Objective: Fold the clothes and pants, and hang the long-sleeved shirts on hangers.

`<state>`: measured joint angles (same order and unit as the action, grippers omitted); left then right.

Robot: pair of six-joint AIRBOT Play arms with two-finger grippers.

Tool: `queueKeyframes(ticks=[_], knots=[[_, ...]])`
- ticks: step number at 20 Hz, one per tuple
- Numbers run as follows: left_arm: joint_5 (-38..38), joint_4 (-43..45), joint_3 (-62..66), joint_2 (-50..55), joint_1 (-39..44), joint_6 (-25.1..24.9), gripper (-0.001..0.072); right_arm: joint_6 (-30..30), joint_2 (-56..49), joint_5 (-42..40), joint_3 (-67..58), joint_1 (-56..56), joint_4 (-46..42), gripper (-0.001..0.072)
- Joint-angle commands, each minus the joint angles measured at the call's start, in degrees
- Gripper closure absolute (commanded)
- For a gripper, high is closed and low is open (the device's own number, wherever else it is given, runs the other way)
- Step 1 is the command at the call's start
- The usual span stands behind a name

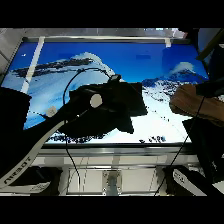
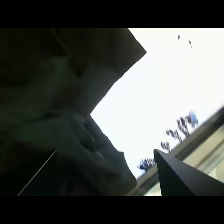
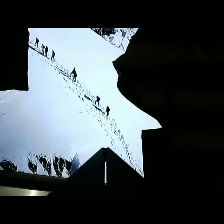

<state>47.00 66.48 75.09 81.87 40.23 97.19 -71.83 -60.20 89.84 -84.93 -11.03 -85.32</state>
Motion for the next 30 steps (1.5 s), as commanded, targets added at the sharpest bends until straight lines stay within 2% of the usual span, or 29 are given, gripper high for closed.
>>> queueKeyframes(ticks=[1,3,6,8,10,11,13,15,18,23,26,27,28,29,30], knots=[[7.54,2.97,3.1,-4.48,-10.45,-0.13,-0.001,-0.04,-1.51,-1.22,0.07,-0.02,7.34,0.0692],[15.63,9.49,2.89,-9.66,-20.22,-0.09,-0.001,-0.04,-3.32,-1.36,0.09,0.0,11.04,0.0692],[28.44,15.98,-1.95,-15.98,-32.96,-0.13,-0.0009,-0.07,-5.92,-0.52,0.24,0.0,12.02,0.0692],[29.64,17.33,-11.23,-21.66,-39.06,-0.11,-0.0009,-0.07,-6.21,-0.13,2.16,-0.02,12.04,0.0669],[29.0,16.68,-25.46,-29.44,-44.0,0.24,-0.0009,-0.09,-5.68,1.29,6.05,-0.02,12.07,0.0427],[28.39,15.76,-32.48,-33.31,-45.72,0.35,-0.0009,-0.07,-4.9,0.85,8.83,-0.02,12.31,0.0395],[23.67,11.34,-45.83,-40.94,-48.85,1.22,-0.0009,0.42,-2.23,-1.16,16.2,-0.02,14.64,0.0388],[14.49,3.08,-55.12,-46.31,-51.32,3.65,-0.0009,1.11,0.68,-2.78,23.21,-0.02,18.71,0.0387],[0.11,-7.72,-61.55,-48.33,-52.11,4.46,-0.0009,2.6,4.98,-4.0,31.17,0.0,22.29,0.0388],[-9.55,-11.23,-61.96,-42.6,-52.11,6.14,-0.0007,2.58,8.48,-3.96,32.63,0.0,22.34,0.0388],[-11.26,-11.32,-61.96,-38.99,-52.11,7.85,-0.0004,2.51,8.81,-3.74,32.63,-0.02,22.38,0.0389],[-11.23,-11.8,-61.96,-38.14,-52.11,7.87,0.0107,2.47,8.81,-3.74,32.63,0.0,22.58,0.0389],[-11.23,-13.07,-61.96,-37.46,-52.09,7.82,0.0435,2.36,8.81,-3.72,32.63,0.0,23.43,0.0389],[-11.32,-13.99,-61.96,-37.2,-52.09,7.58,0.0672,2.32,8.81,-3.76,32.63,0.0,25.55,0.0389],[-11.45,-14.97,-61.92,-37.22,-52.09,6.75,0.0684,2.36,8.79,-4.02,32.63,0.07,28.98,0.0389]])
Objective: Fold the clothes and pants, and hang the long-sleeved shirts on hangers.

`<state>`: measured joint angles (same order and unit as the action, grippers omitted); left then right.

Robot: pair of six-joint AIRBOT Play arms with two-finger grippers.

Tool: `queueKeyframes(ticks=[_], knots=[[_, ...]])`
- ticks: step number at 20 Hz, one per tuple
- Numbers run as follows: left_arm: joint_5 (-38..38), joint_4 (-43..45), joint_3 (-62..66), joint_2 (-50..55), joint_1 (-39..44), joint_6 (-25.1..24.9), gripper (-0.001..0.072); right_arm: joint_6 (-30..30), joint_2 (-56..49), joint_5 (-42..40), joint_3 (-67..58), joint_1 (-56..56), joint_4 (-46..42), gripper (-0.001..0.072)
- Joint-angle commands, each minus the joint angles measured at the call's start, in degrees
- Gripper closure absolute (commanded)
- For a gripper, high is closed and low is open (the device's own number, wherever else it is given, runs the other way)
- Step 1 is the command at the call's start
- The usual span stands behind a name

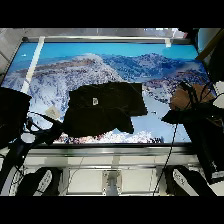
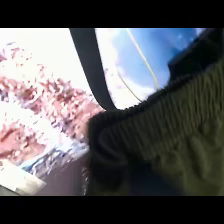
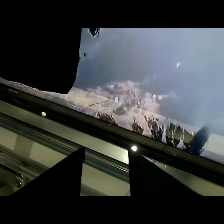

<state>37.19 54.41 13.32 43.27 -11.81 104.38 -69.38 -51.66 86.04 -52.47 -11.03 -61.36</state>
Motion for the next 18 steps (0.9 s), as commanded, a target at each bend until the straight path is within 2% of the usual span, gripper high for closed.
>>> queueKeyframes(ticks=[1,3,6,7,8,13,18], knots=[[-1.62,-3.58,0.04,1.29,-0.04,-1.79,0.0684,-0.02,0.24,-0.94,0.2,0.63,8.22,0.0388],[-1.6,-5.16,1.01,0.76,-0.04,-3.45,0.0684,0.17,0.24,-3.78,1.62,4.09,9.68,0.0387],[-1.55,-5.18,3.26,-2.47,-0.04,-4.85,0.0684,0.07,-0.17,-12.26,9.49,12.09,9.7,0.0374],[-1.55,-5.2,3.85,-3.69,-0.04,-4.92,0.0684,0.07,-0.96,-15.39,12.81,15.54,10.8,0.0353],[-1.36,-5.18,4.31,-4.96,-0.04,-4.94,0.0684,0.09,-2.03,-19.39,15.69,19.28,12.02,0.0246],[2.71,-5.18,4.42,-8.98,-0.04,-4.94,0.0685,0.09,-11.61,-38.51,17.14,32.87,12.31,0.0195],[4.26,-5.2,4.42,-9.16,-0.04,-4.92,0.0684,0.11,-22.4,-42.32,13.68,35.21,12.07,0.0212]])
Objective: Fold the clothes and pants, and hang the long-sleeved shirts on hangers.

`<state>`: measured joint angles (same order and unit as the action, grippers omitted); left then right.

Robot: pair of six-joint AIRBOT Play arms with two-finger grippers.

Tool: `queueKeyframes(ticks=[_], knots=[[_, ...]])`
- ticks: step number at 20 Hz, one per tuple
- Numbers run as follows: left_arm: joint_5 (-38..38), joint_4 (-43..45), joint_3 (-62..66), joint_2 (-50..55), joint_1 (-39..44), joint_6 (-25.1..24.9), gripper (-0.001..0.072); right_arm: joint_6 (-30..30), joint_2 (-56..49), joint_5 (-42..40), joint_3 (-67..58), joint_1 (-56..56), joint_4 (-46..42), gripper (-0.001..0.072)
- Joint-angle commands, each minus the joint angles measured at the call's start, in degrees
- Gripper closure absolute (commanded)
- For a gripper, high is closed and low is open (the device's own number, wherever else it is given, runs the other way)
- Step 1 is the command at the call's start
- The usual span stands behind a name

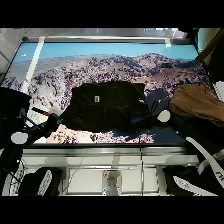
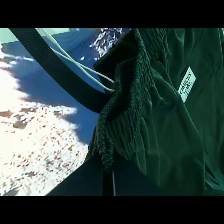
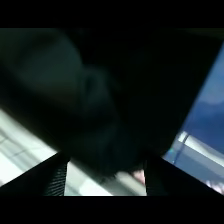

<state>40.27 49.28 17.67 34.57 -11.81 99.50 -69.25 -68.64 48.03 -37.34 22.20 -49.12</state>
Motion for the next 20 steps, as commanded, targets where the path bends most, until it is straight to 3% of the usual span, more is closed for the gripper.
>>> queueKeyframes(ticks=[1,2,3,6,9,12,15,20], knots=[[1.18,-0.07,0.07,-0.46,-0.04,-0.04,0.0685,-0.02,-6.47,-4.79,-2.29,1.97,-0.85,0.0331],[1.18,-0.07,0.07,-0.46,-0.04,-0.02,0.0685,-0.07,-6.82,-5.62,-3.32,1.79,-1.86,0.0588],[1.18,-0.09,0.13,-0.55,-0.07,-0.04,0.0685,-0.09,-6.75,-5.44,-4.76,1.46,-2.82,0.0698],[1.29,0.22,2.03,-2.49,-0.07,-0.09,0.0685,-0.09,-4.76,4.48,-12.63,-1.46,-9.01,0.0709],[1.42,3.52,5.62,-5.64,-0.07,-0.09,0.0685,-0.11,0.04,21.73,-23.34,-6.03,-16.48,0.0709],[1.6,4.26,7.13,-7.82,-0.07,-0.07,0.0685,-0.11,4.83,32.41,-32.72,-10.03,-17.9,0.0709],[5.01,5.7,7.13,-7.69,-0.07,-0.09,0.0685,-0.09,5.95,30.73,-38.07,-11.13,-19.56,0.071],[11.34,9.05,7.1,-7.72,-0.04,-0.09,0.0685,-0.31,-1.77,16.24,-37.97,-11.13,-19.8,0.0709]])
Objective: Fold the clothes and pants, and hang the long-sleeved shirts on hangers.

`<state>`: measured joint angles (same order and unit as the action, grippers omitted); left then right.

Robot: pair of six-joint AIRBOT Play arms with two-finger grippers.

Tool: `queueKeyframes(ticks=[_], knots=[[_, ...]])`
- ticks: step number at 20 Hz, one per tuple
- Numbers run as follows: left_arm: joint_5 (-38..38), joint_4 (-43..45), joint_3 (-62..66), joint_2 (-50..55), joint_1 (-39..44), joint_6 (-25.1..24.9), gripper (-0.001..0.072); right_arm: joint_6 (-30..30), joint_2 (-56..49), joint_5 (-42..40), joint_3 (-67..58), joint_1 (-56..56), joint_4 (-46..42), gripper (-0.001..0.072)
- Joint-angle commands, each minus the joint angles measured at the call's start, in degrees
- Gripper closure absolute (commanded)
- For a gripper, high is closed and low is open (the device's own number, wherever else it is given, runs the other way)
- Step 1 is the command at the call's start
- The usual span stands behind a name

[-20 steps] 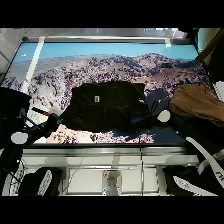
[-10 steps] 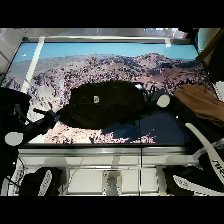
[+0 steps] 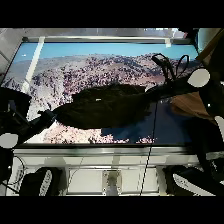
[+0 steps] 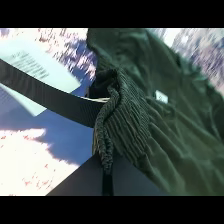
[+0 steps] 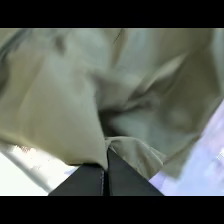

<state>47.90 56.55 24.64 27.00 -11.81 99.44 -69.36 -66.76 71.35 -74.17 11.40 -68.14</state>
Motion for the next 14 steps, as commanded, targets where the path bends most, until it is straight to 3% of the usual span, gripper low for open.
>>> queueKeyframes(ticks=[1,3,4,5,6,12,14], knots=[[4.15,1.77,0.13,-0.15,-0.04,-0.02,0.0685,-0.66,-6.38,-10.32,-1.14,-0.28,-0.66,0.0709],[4.31,1.77,0.13,-0.15,-0.04,-0.02,0.0685,-4.17,-12.55,-16.57,-1.16,-0.28,-0.44,0.0696],[4.31,1.77,0.13,-0.15,-0.04,-0.02,0.0685,-7.45,-15.61,-18.93,-1.16,-0.31,-0.42,0.0533],[4.31,1.77,0.13,-0.15,-0.04,-0.02,0.0685,-10.29,-17.94,-19.82,-1.2,-0.35,-0.44,0.0246],[4.31,1.77,0.13,-0.15,-0.04,-0.02,0.0685,-11.17,-19.61,-19.56,-1.2,-0.35,-0.7,0.0168],[4.5,1.77,0.13,-0.15,-0.04,-0.02,0.0685,-9.92,-13.18,-8.72,-1.2,-5.27,-6.84,0.0169],[4.48,1.77,0.13,-0.15,-0.04,-0.02,0.0685,-5.6,-7.21,-3.19,-1.05,-8.85,-6.56,0.0169]])
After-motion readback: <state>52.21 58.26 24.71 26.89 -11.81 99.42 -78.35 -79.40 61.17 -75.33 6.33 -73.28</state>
